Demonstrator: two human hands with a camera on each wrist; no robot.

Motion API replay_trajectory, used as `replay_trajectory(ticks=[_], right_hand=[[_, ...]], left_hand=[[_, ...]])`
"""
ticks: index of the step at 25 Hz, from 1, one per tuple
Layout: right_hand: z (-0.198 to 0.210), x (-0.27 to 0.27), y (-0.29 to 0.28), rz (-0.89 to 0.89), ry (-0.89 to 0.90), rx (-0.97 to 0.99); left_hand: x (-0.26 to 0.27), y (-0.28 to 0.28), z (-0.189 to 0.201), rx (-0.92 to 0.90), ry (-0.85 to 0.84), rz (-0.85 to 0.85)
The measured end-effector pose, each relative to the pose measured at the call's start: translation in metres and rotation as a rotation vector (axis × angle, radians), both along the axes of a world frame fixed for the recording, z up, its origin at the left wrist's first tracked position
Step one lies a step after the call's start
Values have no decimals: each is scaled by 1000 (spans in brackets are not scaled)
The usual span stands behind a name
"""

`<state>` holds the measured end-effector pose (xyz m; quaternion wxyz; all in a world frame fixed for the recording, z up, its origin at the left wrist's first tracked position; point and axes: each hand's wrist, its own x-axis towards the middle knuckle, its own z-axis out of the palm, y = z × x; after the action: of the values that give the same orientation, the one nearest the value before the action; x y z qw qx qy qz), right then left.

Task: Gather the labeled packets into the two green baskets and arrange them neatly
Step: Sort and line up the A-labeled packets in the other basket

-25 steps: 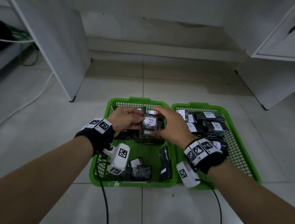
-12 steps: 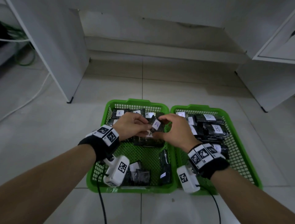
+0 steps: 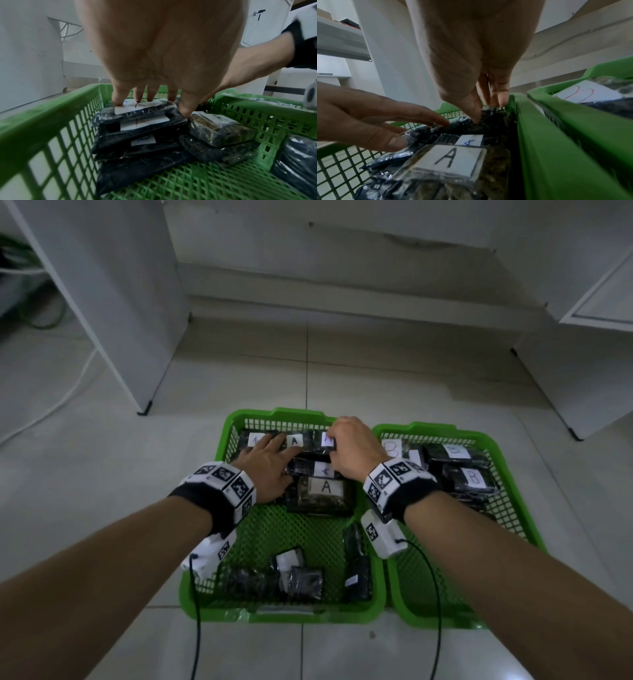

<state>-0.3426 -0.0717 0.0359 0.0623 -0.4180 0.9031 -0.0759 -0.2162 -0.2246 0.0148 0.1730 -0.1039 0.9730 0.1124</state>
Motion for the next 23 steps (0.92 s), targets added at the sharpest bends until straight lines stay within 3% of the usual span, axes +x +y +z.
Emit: replay_trajectory(ticks=[3,6,9,10,12,14,16,19,21,23], right_hand=[[1,2,0,5,-7,-44],[14,20,12,-37,-12,-88],[30,55,34,-29,-72,161],[30,68,42,11,-41,277],[24,91,52,100,74,467],[15,103,57,142,138,494],[18,105,61,123,73,411],[28,96,67,-4,-252,125],[31,89,69,-35,-366,-125],[29,86,71,-15,-372,-358]], left_hand=[[1,-4,-3,-9,58,-24],[8,3,5,-113,229,-87],[14,18,15,-24,432,-200],[18,26,15,60,428,-246],[24,40,17,155,263,-288],[29,46,19,202,72,-251],[33,47,20,297,-43,-135],[39,50,23,699,-130,263],[42,52,27,955,-121,452],[45,55,32,1099,-25,492]])
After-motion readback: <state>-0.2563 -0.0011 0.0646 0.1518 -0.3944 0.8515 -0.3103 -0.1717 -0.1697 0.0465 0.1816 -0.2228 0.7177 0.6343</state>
